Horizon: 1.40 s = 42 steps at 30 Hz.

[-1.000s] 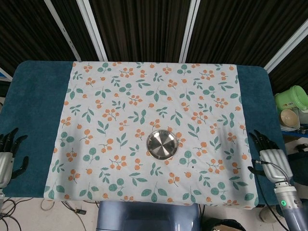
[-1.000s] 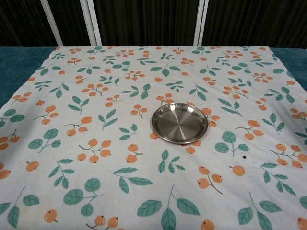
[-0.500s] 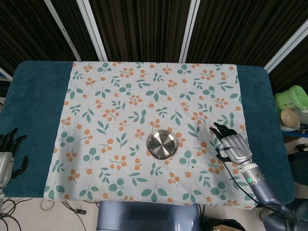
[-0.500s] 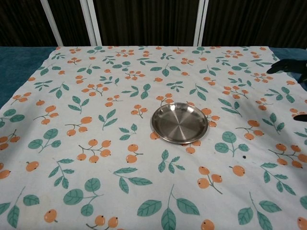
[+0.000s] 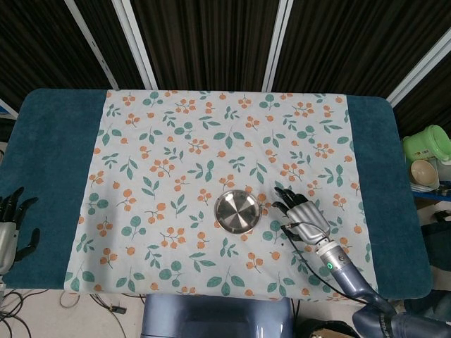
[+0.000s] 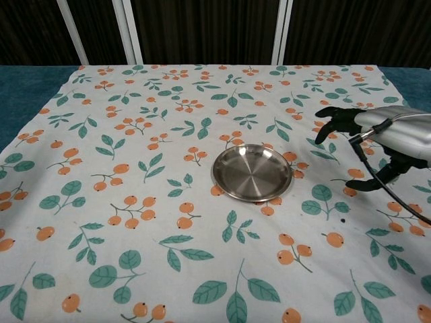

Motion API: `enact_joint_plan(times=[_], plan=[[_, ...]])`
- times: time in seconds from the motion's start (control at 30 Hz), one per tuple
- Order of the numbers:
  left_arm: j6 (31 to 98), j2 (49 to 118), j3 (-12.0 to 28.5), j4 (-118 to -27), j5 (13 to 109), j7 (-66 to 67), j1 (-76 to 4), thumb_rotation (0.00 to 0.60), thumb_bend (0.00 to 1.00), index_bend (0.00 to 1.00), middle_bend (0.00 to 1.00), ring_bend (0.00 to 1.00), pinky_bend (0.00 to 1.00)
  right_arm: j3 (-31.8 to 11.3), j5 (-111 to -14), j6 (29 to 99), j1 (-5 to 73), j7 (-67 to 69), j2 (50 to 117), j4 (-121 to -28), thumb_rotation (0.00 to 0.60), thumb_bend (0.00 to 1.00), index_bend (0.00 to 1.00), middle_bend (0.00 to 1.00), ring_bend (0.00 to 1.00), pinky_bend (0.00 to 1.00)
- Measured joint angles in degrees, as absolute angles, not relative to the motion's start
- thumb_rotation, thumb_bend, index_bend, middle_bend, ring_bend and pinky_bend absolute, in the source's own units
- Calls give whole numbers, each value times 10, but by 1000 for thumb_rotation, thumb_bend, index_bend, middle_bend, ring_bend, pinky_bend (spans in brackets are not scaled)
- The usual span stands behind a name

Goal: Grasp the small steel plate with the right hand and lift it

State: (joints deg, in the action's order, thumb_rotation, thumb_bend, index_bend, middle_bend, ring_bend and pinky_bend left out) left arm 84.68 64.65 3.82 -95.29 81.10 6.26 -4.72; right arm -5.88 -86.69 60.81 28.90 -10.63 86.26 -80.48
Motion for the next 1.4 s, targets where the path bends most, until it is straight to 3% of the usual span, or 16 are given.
enact_joint_plan(times=[0.6,1.4], plan=[[842,646,41,-959,798,72,-47,600,442,165,2,51,0,-62,-855,576,339,-112,957,-739,600,357,404,51,104,240],[841,646,43,-962,790,77,-47,600,443,165,2,52,0,-32,-874,600,340,-99,989,-696,600,373,449,53,105,240]])
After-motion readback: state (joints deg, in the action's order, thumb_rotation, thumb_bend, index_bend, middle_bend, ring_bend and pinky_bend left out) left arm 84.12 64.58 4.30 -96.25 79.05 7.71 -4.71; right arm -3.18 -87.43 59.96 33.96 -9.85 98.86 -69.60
